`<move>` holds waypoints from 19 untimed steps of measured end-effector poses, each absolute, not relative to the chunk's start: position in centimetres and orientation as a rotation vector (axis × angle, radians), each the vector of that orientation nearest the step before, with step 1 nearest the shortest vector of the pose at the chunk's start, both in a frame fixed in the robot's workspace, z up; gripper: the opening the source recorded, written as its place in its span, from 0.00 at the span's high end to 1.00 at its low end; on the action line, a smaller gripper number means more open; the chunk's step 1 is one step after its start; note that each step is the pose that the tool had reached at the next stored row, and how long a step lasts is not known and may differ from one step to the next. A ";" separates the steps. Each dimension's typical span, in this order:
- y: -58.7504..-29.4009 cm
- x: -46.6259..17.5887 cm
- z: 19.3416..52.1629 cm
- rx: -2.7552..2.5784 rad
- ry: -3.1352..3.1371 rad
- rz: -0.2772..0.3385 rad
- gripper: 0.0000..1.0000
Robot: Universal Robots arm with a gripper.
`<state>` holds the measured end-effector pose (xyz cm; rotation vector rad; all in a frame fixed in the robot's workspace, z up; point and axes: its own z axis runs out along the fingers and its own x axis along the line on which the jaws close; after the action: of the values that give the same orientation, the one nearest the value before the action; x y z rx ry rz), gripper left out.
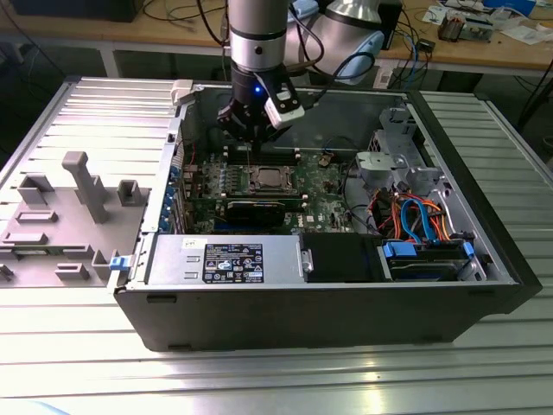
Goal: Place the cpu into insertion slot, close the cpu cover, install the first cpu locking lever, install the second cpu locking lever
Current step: 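Install the first cpu locking lever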
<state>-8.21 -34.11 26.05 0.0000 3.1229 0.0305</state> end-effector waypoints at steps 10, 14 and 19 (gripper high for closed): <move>-34.1 -9.2 26.0 0.000 3.121 0.033 0.89; -34.1 -9.2 26.0 0.000 3.121 0.033 0.89; -34.1 -9.2 26.0 0.000 3.121 0.033 0.89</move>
<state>-9.25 -34.11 26.02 0.0001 3.1208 0.0334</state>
